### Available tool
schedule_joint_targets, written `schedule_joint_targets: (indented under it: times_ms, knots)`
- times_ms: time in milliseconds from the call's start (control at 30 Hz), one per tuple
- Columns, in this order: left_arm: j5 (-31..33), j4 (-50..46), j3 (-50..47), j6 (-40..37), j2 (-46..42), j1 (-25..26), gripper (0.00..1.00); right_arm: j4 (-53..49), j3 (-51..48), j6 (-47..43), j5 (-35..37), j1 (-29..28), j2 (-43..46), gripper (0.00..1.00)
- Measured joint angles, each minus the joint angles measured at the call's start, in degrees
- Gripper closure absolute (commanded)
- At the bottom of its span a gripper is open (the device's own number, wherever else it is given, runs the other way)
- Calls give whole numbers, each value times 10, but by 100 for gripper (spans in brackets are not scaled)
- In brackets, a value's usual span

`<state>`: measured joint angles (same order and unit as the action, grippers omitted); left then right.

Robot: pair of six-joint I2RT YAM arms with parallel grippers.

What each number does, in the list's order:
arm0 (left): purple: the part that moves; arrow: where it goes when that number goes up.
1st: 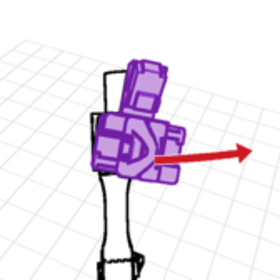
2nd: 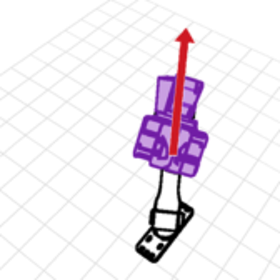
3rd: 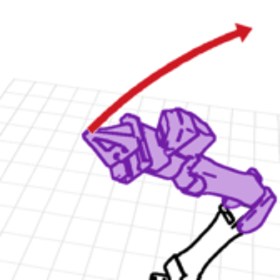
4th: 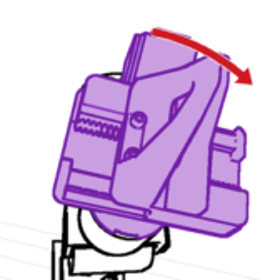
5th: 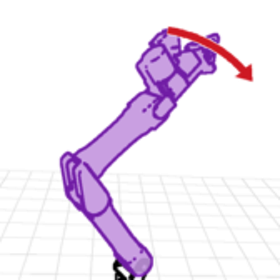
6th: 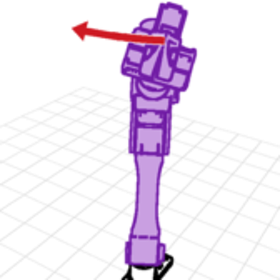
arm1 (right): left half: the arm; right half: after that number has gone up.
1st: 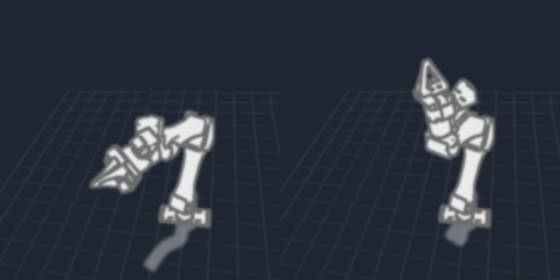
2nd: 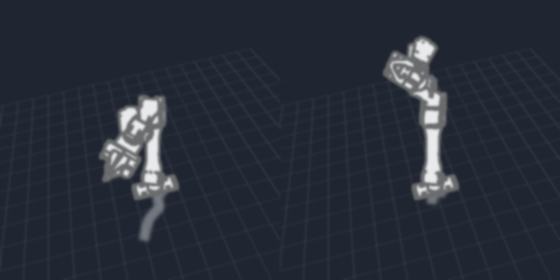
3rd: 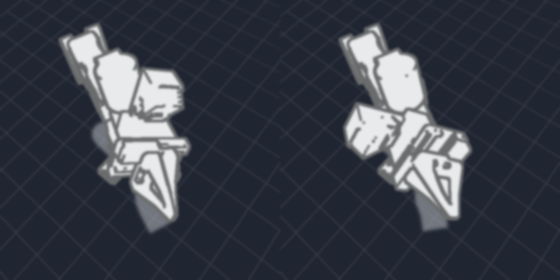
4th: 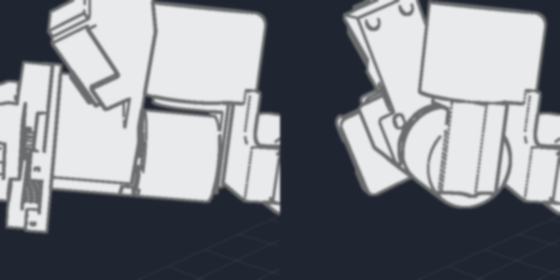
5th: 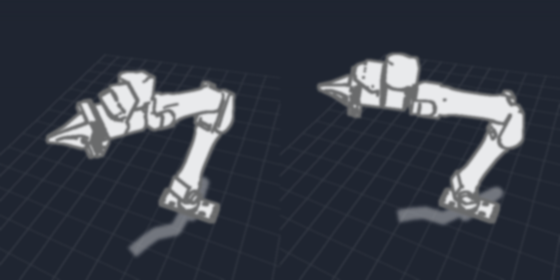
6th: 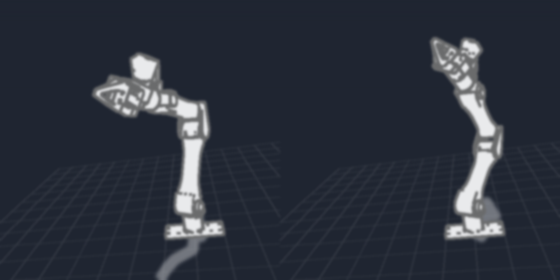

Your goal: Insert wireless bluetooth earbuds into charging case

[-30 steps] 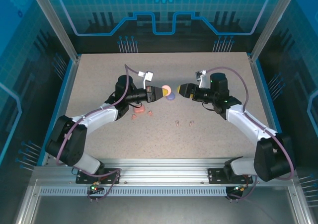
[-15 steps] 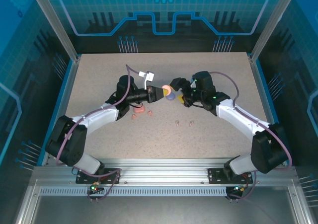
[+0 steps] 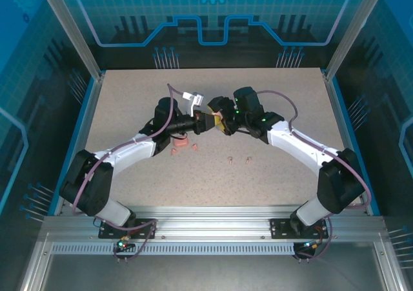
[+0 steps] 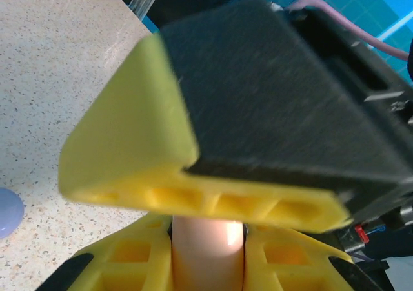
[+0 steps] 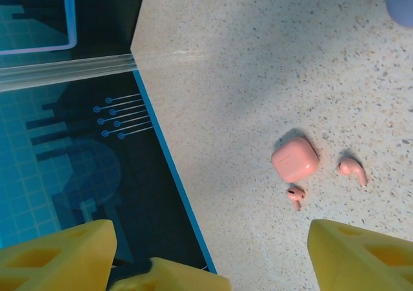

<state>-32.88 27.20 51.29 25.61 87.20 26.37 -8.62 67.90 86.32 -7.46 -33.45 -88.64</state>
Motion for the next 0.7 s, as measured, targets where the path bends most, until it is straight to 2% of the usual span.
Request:
schedule_joint_targets:
  times_ms: [367, 467, 600, 700]
  knots:
    - [6, -12, 0, -7, 0, 2, 100, 5, 0, 9, 5, -3, 0, 64]
    - [6, -12, 0, -7, 0, 2, 100, 5, 0, 7, 5, -3, 0, 67]
    - [6, -12, 0, -7, 0, 2, 81, 5, 0, 7, 6, -3, 0, 68]
    - [8, -12, 0, -8, 0, 2, 74, 5, 0, 7, 6, -3, 0, 69]
